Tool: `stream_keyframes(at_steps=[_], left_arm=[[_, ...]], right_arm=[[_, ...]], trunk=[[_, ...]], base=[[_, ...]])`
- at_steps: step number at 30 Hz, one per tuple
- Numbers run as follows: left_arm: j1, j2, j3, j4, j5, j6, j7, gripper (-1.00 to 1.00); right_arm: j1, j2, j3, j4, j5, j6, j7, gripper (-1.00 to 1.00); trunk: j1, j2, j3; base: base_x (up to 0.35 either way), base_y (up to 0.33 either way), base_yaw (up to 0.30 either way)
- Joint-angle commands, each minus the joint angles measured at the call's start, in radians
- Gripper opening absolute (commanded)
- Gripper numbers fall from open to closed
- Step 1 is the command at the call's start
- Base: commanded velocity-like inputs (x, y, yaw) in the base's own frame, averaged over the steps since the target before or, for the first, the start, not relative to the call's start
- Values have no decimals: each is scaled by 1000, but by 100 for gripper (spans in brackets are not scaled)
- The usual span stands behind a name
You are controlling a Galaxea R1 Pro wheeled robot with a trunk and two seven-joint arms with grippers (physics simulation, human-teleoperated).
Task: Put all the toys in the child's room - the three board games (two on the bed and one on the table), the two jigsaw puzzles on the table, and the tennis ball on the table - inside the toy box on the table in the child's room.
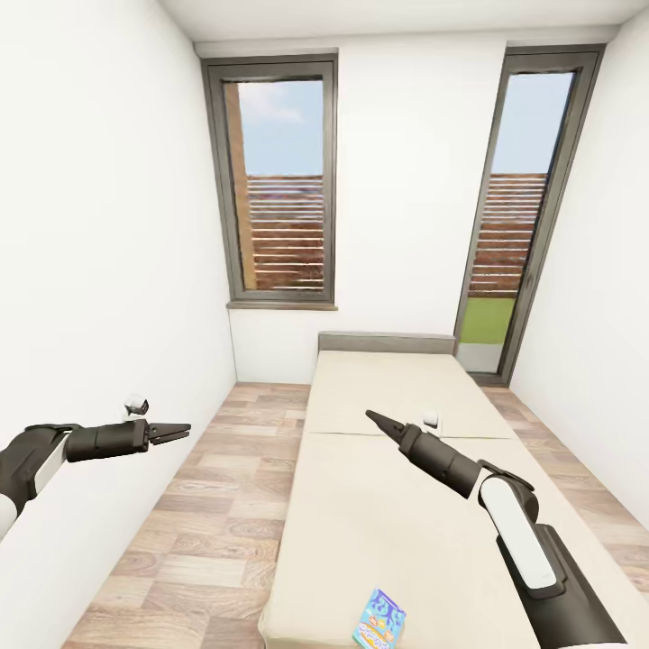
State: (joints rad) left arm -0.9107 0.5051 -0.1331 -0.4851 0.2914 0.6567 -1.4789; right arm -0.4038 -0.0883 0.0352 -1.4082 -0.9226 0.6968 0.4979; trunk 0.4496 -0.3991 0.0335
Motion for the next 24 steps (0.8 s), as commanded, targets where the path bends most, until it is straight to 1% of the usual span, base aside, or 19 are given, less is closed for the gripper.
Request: stream_keyframes(at_steps=[1, 6, 14, 24], left_arm=[[-1, 1, -6, 0, 6, 11, -2, 100], [-1, 2, -6, 0, 6, 11, -3, 100], [-1, 1, -6, 0, 6, 11, -3, 100], [-1, 1, -6, 0, 6, 11, -1, 100]], right_arm=[[0, 0, 0, 0, -4, 4, 0, 100], [0, 0, 0, 0, -5, 4, -1, 100], [-1, -1, 0, 0, -5, 4, 1, 100], [0, -1, -1, 0, -7, 5, 2, 100]], trunk=[[0, -1, -1], [0, -1, -1], [0, -1, 1], [0, -1, 13]], base=[[0, 135, 0], [0, 141, 0], [0, 22, -14], [0, 9, -157]])
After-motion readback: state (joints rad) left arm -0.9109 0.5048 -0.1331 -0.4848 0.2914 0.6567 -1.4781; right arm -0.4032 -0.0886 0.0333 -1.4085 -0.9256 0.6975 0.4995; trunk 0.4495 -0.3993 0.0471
